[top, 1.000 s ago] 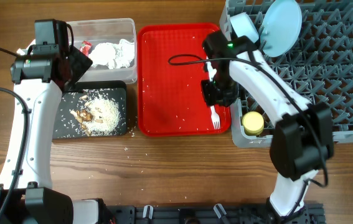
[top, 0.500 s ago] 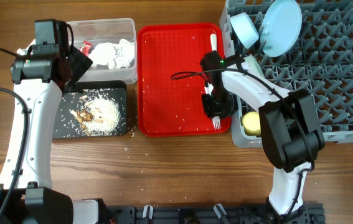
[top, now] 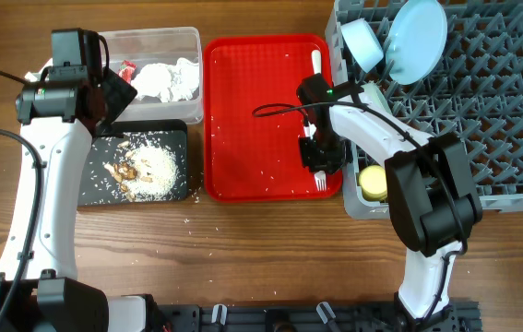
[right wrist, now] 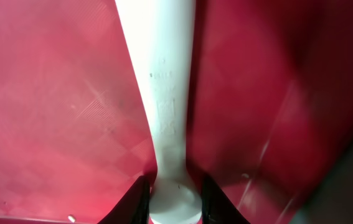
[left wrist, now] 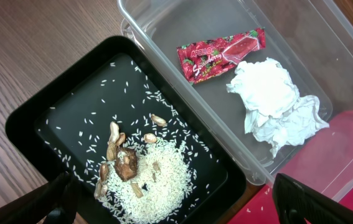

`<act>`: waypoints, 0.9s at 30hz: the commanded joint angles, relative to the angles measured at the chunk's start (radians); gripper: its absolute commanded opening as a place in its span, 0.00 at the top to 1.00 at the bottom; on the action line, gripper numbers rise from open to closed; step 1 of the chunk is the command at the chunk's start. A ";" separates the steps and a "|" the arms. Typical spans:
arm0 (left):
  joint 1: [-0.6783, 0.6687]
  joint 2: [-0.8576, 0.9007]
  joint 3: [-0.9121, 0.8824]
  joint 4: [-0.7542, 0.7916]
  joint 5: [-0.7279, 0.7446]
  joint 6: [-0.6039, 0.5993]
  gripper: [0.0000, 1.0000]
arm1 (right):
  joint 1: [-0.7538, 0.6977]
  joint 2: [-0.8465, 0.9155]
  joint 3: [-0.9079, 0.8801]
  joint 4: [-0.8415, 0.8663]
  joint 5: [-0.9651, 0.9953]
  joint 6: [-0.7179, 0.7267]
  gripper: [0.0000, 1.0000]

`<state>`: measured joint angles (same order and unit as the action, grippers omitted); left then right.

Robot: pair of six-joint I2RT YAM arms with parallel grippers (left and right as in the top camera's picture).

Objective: Sort waste into correct bins and load items into the dishwasher rack
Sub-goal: 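Carry the fork to the dish rack and insert it with the right gripper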

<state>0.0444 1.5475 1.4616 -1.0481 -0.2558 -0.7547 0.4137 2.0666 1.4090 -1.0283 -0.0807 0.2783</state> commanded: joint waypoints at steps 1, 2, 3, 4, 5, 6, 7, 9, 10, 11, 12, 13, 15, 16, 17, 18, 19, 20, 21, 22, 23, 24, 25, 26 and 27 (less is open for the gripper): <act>0.003 0.003 0.007 0.000 0.001 -0.016 0.00 | 0.001 -0.044 0.038 -0.027 -0.034 -0.041 0.96; 0.003 0.003 0.007 0.000 0.001 -0.016 0.00 | 0.001 -0.075 0.070 -0.051 -0.033 -0.043 0.96; 0.003 0.003 0.007 0.000 0.001 -0.016 0.00 | 0.001 -0.101 0.093 -0.069 -0.033 -0.044 0.96; 0.003 0.003 0.007 0.000 0.001 -0.016 0.00 | 0.001 -0.138 0.113 -0.081 -0.033 -0.047 0.96; 0.003 0.003 0.007 0.000 0.001 -0.016 0.00 | 0.001 -0.166 0.119 -0.084 -0.033 -0.047 0.96; 0.003 0.003 0.007 0.000 0.001 -0.016 0.00 | 0.001 -0.195 0.121 -0.083 -0.033 -0.046 0.96; 0.003 0.003 0.007 0.000 0.001 -0.016 0.00 | 0.001 -0.227 0.121 -0.084 -0.033 -0.046 0.96; 0.003 0.003 0.007 0.000 0.001 -0.016 0.00 | 0.000 -0.286 0.121 -0.088 -0.032 -0.042 0.96; 0.003 0.003 0.007 0.000 0.001 -0.016 0.00 | -0.004 -0.320 0.121 -0.089 -0.025 -0.040 0.96; 0.003 0.003 0.007 0.000 0.001 -0.016 0.00 | -0.019 -0.366 0.121 -0.092 -0.012 -0.035 0.96; 0.003 0.003 0.007 0.000 0.001 -0.016 0.00 | -0.042 -0.406 0.121 -0.097 0.013 -0.013 0.96; 0.003 0.003 0.007 0.000 0.001 -0.016 0.00 | -0.080 -0.449 0.121 -0.107 0.054 0.011 0.96; 0.003 0.003 0.007 0.000 0.001 -0.016 0.00 | -0.171 -0.506 0.121 -0.132 0.149 0.094 0.95; 0.003 0.003 0.007 0.000 0.001 -0.016 0.00 | -0.212 -0.518 0.121 -0.142 0.184 0.135 0.96; 0.003 0.003 0.007 0.000 0.001 -0.016 0.00 | -0.258 -0.524 0.121 -0.148 0.217 0.180 0.96; 0.003 0.003 0.007 0.000 0.001 -0.016 0.00 | -0.312 -0.524 0.121 -0.148 0.240 0.225 0.96; 0.003 0.003 0.007 0.000 0.001 -0.016 0.00 | -0.355 -0.518 0.117 -0.137 0.246 0.254 0.96; 0.003 0.003 0.007 0.000 0.001 -0.016 0.00 | -0.401 -0.515 0.104 -0.109 0.245 0.269 0.96; 0.003 0.003 0.007 0.000 0.001 -0.016 0.00 | -0.433 -0.512 0.085 -0.080 0.245 0.284 0.96; 0.003 0.003 0.007 0.000 0.001 -0.016 0.00 | -0.459 -0.510 0.061 -0.051 0.245 0.307 0.96; 0.003 0.003 0.007 0.000 0.001 -0.016 0.00 | -0.481 -0.507 0.034 -0.021 0.235 0.332 0.96; 0.003 0.003 0.007 0.000 0.001 -0.016 0.00 | -0.496 -0.504 0.004 0.011 0.206 0.334 0.96; 0.003 0.003 0.007 0.000 0.001 -0.016 0.00 | -0.500 -0.501 -0.012 0.026 0.188 0.334 0.96; 0.003 0.003 0.007 0.000 0.001 -0.016 0.00 | -0.501 -0.499 -0.035 0.043 0.157 0.326 0.93; 0.003 0.003 0.007 0.000 0.001 -0.016 0.00 | -0.498 -0.499 -0.047 0.049 0.130 0.313 0.80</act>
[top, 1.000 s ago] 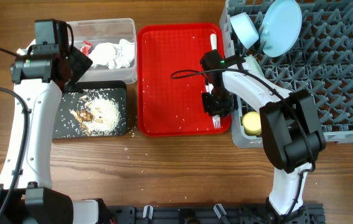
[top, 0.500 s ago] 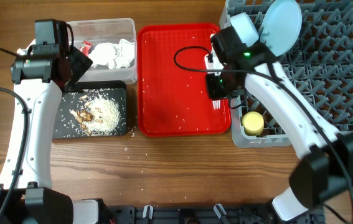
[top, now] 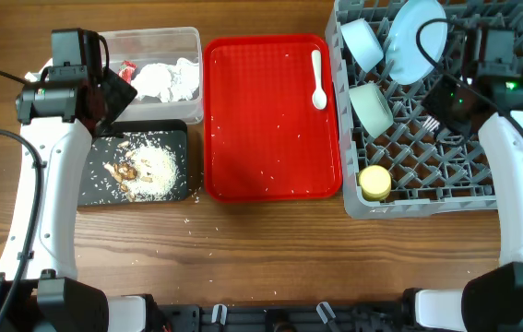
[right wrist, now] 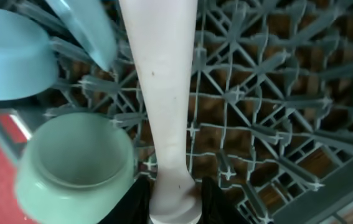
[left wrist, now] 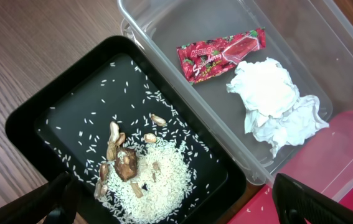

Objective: Sort waste into correct bins and load items into the dishwasher rack
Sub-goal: 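Carry the fork to the dish rack and insert it with the right gripper, then reach the right gripper to the white spoon and grasp it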

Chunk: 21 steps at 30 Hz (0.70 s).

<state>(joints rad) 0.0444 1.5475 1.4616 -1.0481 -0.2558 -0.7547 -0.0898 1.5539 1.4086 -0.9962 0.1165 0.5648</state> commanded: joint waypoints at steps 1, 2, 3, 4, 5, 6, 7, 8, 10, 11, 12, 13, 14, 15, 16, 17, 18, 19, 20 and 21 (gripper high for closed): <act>0.003 0.003 0.007 0.000 0.001 -0.016 0.00 | 0.007 0.014 -0.049 0.016 -0.079 0.009 0.76; 0.003 0.003 0.007 0.000 0.001 -0.016 0.00 | 0.009 0.014 -0.048 0.016 -0.094 -0.006 0.69; 0.003 0.003 0.007 0.000 0.001 -0.016 0.00 | 0.010 0.014 -0.048 0.016 -0.109 -0.019 0.60; 0.003 0.003 0.007 0.000 0.001 -0.016 0.00 | 0.010 0.013 -0.048 0.016 -0.124 -0.027 0.58; 0.003 0.003 0.007 0.000 0.001 -0.016 0.00 | 0.010 0.013 -0.048 0.016 -0.138 -0.040 0.55; 0.003 0.003 0.007 0.000 0.001 -0.016 0.00 | 0.010 0.013 -0.047 0.016 -0.153 -0.045 0.54; 0.003 0.003 0.007 0.000 0.001 -0.016 0.00 | 0.010 0.011 -0.047 0.015 -0.171 -0.052 0.53; 0.003 0.003 0.007 0.000 0.001 -0.016 0.00 | 0.012 0.006 -0.045 0.016 -0.193 -0.071 0.52; 0.003 0.003 0.007 0.000 0.001 -0.016 0.00 | 0.020 -0.002 -0.036 0.003 -0.193 -0.077 0.51; 0.003 0.003 0.007 0.000 0.001 -0.016 0.00 | 0.031 -0.011 -0.026 -0.004 -0.193 -0.101 0.50; 0.003 0.003 0.007 0.000 0.001 -0.016 0.00 | 0.048 -0.021 -0.014 -0.007 -0.193 -0.121 0.51; 0.003 0.003 0.007 0.000 0.001 -0.016 0.00 | 0.068 -0.032 -0.003 -0.006 -0.193 -0.133 0.51; 0.003 0.003 0.007 0.000 0.001 -0.016 0.00 | 0.108 -0.050 0.015 -0.002 -0.192 -0.151 0.51; 0.003 0.003 0.007 0.000 0.001 -0.016 0.00 | 0.145 -0.060 0.032 0.004 -0.193 -0.164 0.51; 0.003 0.003 0.007 0.000 0.001 -0.016 0.00 | 0.199 -0.066 0.054 0.018 -0.188 -0.179 0.51; 0.003 0.003 0.007 0.000 0.001 -0.016 0.00 | 0.263 -0.066 0.076 0.038 -0.167 -0.185 0.51; 0.003 0.003 0.007 0.000 0.001 -0.016 0.00 | 0.319 -0.061 0.084 0.068 -0.138 -0.184 0.51; 0.003 0.003 0.007 0.000 0.001 -0.016 0.00 | 0.372 -0.055 0.084 0.104 -0.101 -0.184 0.49; 0.003 0.003 0.007 0.000 0.001 -0.016 0.00 | 0.426 -0.034 0.084 0.144 -0.050 -0.183 0.48; 0.003 0.003 0.007 0.000 0.001 -0.016 0.00 | 0.468 -0.008 0.084 0.181 -0.018 -0.183 0.48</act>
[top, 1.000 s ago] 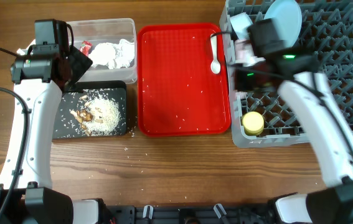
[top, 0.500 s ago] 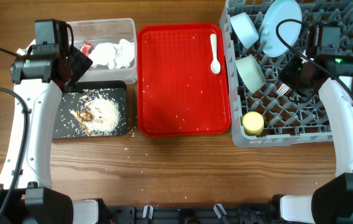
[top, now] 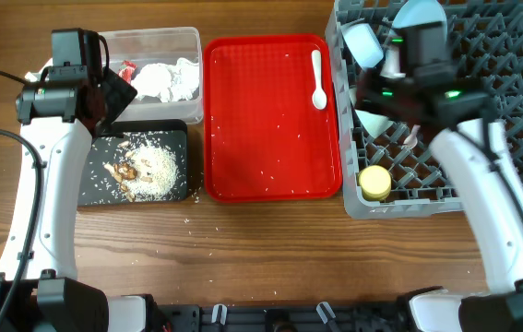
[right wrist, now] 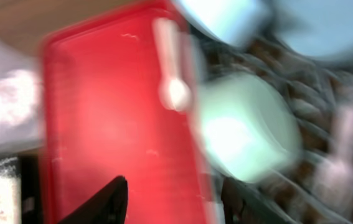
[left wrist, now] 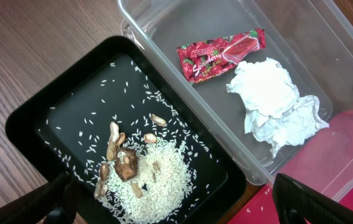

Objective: Sort waste into correct bins and load items into the dishwasher rack
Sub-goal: 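Reach the right gripper to the white spoon and grasp it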

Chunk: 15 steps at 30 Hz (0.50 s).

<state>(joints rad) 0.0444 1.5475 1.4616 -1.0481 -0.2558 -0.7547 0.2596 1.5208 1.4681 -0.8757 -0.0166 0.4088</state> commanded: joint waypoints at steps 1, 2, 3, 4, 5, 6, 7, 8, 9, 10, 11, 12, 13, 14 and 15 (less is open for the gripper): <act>0.003 0.003 0.007 0.000 0.001 -0.016 0.00 | 0.140 0.050 0.028 0.083 0.126 -0.028 0.48; 0.003 0.003 0.007 0.000 0.001 -0.016 0.00 | 0.157 0.100 0.050 0.099 0.125 -0.029 0.48; 0.003 0.003 0.007 0.000 0.002 -0.016 0.00 | 0.162 0.159 0.102 0.089 0.111 -0.037 0.48; 0.003 0.003 0.007 0.000 0.001 -0.016 0.00 | 0.162 0.236 0.197 0.045 0.087 -0.048 0.48; 0.003 0.003 0.007 0.000 0.001 -0.016 0.00 | 0.162 0.296 0.283 0.006 0.076 -0.069 0.48; 0.003 0.003 0.007 0.000 0.001 -0.016 0.00 | 0.162 0.389 0.422 -0.059 0.075 -0.098 0.47; 0.003 0.003 0.007 0.000 0.001 -0.016 0.00 | 0.162 0.468 0.546 -0.117 0.084 -0.123 0.47; 0.003 0.003 0.007 0.000 0.001 -0.016 0.00 | 0.162 0.540 0.653 -0.169 0.111 -0.127 0.47; 0.003 0.003 0.007 0.000 0.001 -0.016 0.00 | 0.162 0.638 0.790 -0.231 0.153 -0.143 0.46; 0.003 0.003 0.007 0.000 0.001 -0.016 0.00 | 0.160 0.693 0.858 -0.261 0.174 -0.143 0.46; 0.003 0.003 0.007 0.000 0.001 -0.016 0.00 | 0.156 0.737 0.906 -0.279 0.191 -0.143 0.46; 0.003 0.003 0.007 0.000 0.001 -0.016 0.00 | 0.150 0.769 0.927 -0.282 0.201 -0.143 0.46; 0.003 0.003 0.007 0.000 0.001 -0.016 0.00 | 0.140 0.793 0.932 -0.278 0.201 -0.137 0.46; 0.003 0.003 0.007 0.000 0.001 -0.016 0.00 | 0.130 0.813 0.932 -0.277 0.200 -0.127 0.46; 0.003 0.003 0.007 0.000 0.001 -0.016 0.00 | 0.116 0.835 0.932 -0.277 0.198 -0.117 0.46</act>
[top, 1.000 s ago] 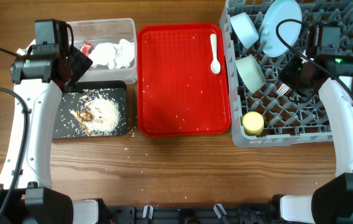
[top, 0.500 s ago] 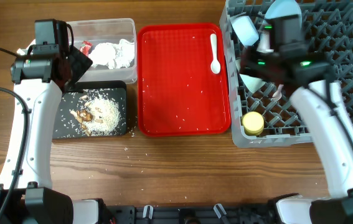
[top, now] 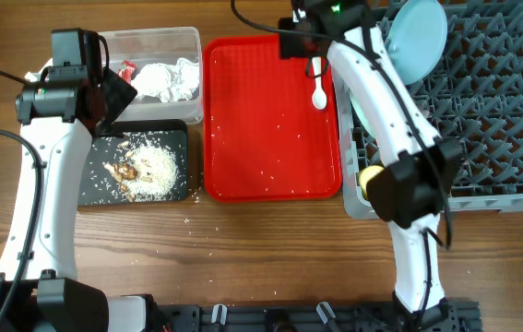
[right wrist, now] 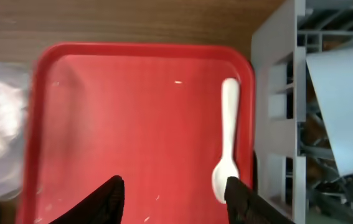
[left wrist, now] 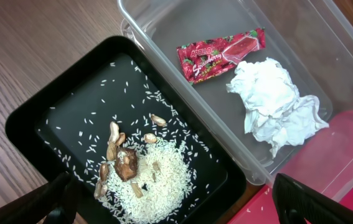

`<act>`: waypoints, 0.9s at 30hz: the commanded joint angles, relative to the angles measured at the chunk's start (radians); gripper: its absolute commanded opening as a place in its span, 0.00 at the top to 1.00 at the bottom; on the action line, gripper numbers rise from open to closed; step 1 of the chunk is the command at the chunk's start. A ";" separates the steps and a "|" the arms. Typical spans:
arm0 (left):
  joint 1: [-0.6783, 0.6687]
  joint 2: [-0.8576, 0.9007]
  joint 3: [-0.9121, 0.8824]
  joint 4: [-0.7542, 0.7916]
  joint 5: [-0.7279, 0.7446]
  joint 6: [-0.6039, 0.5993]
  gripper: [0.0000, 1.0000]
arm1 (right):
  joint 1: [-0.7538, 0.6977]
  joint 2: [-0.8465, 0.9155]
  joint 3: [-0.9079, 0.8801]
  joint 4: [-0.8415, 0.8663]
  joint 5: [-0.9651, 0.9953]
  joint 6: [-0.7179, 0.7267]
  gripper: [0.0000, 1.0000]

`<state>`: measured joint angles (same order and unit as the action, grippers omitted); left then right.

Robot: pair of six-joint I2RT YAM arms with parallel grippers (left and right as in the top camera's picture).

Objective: Sort waste into correct bins and load items into the dishwasher rack
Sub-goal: 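Reach the right gripper to the white spoon and grasp it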

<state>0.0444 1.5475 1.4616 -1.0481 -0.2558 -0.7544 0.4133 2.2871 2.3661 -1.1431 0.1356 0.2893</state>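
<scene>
A white spoon [top: 317, 79] lies on the red tray [top: 261, 138] by its far right edge. My right gripper [top: 303, 44] hangs open and empty high over the tray's far right corner. In the right wrist view the spoon [right wrist: 228, 142] lies just inside the right finger [right wrist: 239, 198]. The dishwasher rack [top: 482, 120] holds a pale blue plate [top: 418, 28] and a yellow cup [top: 372, 179]. My left gripper [left wrist: 182, 205] is open above the black tray of rice and scraps [left wrist: 126, 155] and the clear bin [left wrist: 301, 37], which holds a red wrapper [left wrist: 221, 52] and crumpled tissue [left wrist: 276, 106].
Loose rice grains dot the red tray and the wooden table [top: 243, 249] in front of the black tray [top: 136, 166]. My right arm [top: 390, 101] stretches over the rack's left side and hides part of it. The rack's wall [right wrist: 274, 124] stands right of the spoon.
My right gripper, open over the rack's left edge before, now hangs open over the tray's far right corner near the spoon. The left arm has not moved.
My right gripper was shut on a white fork at the tray's near right corner. Then it held the fork over the rack. Later it was open and empty by the rack's left edge, with the fork lying in the rack. Now it is over the spoon's end of the tray.
</scene>
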 commanded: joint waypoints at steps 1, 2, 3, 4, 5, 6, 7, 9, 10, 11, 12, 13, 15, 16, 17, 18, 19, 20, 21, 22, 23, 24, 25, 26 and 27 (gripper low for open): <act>0.003 0.003 0.007 0.000 0.001 -0.016 0.00 | -0.048 0.084 0.034 -0.007 0.040 0.001 0.46; 0.003 0.003 0.007 0.000 0.001 -0.016 0.00 | -0.055 0.097 0.034 -0.003 0.040 0.002 0.46; 0.003 0.003 0.007 0.000 0.001 -0.016 0.00 | -0.061 0.111 0.034 0.002 0.041 -0.001 0.46; 0.003 0.003 0.007 0.000 0.001 -0.016 0.00 | -0.065 0.124 0.034 0.006 0.043 -0.002 0.46; 0.003 0.003 0.007 0.000 0.001 -0.016 0.00 | -0.068 0.134 0.034 0.007 0.045 -0.004 0.47; 0.003 0.003 0.007 0.000 0.001 -0.016 0.00 | -0.068 0.150 0.034 0.008 0.045 -0.015 0.47; 0.003 0.003 0.007 0.000 0.001 -0.016 0.00 | -0.069 0.164 0.034 0.007 0.048 -0.021 0.47; 0.003 0.003 0.007 0.000 0.001 -0.016 0.00 | -0.069 0.188 0.034 0.001 0.048 -0.021 0.47; 0.003 0.003 0.007 0.000 0.001 -0.016 0.00 | -0.069 0.198 0.034 -0.004 0.048 -0.021 0.47; 0.003 0.003 0.007 0.000 0.001 -0.016 0.00 | -0.069 0.212 0.034 -0.010 0.048 -0.020 0.47; 0.003 0.003 0.007 0.000 0.001 -0.016 0.00 | -0.069 0.222 0.034 -0.013 0.048 -0.020 0.47; 0.003 0.003 0.007 0.000 0.001 -0.016 0.00 | -0.069 0.230 0.033 -0.019 0.049 -0.019 0.48; 0.003 0.003 0.007 0.000 0.001 -0.016 0.00 | -0.069 0.246 0.027 -0.024 0.065 -0.016 0.48; 0.003 0.003 0.007 0.000 0.001 -0.016 0.00 | -0.069 0.256 0.023 -0.024 0.070 -0.016 0.48; 0.003 0.003 0.007 0.000 0.001 -0.016 0.00 | -0.069 0.261 0.019 -0.025 0.070 -0.016 0.48; 0.003 0.003 0.007 0.000 0.001 -0.016 0.00 | -0.069 0.269 0.015 -0.024 0.071 -0.017 0.48; 0.003 0.003 0.007 0.000 0.001 -0.016 0.00 | -0.068 0.277 0.014 -0.028 0.071 -0.018 0.48; 0.003 0.003 0.007 0.000 0.001 -0.016 0.00 | -0.067 0.288 0.014 -0.029 0.071 -0.017 0.50; 0.003 0.003 0.007 0.000 0.001 -0.016 0.00 | -0.067 0.292 0.014 -0.031 0.071 -0.018 0.51; 0.003 0.003 0.007 0.000 0.001 -0.016 0.00 | -0.067 0.306 0.014 -0.033 0.071 -0.018 0.51; 0.003 0.003 0.007 0.000 0.001 -0.016 0.00 | -0.067 0.309 0.014 -0.037 0.071 -0.017 0.51; 0.003 0.003 0.007 0.000 0.001 -0.016 0.00 | -0.067 0.317 0.014 -0.038 0.070 -0.017 0.51; 0.003 0.003 0.007 0.000 0.001 -0.016 0.00 | -0.067 0.321 0.014 -0.039 0.070 -0.017 0.51; 0.003 0.003 0.007 0.000 0.001 -0.016 0.00 | -0.067 0.324 0.014 -0.040 0.070 -0.018 0.51; 0.003 0.003 0.007 0.000 0.001 -0.016 0.00 | -0.067 0.326 0.014 -0.040 0.069 -0.019 0.52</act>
<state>0.0444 1.5475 1.4616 -1.0477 -0.2558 -0.7544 0.3405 2.5828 2.3722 -1.1770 0.1848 0.2817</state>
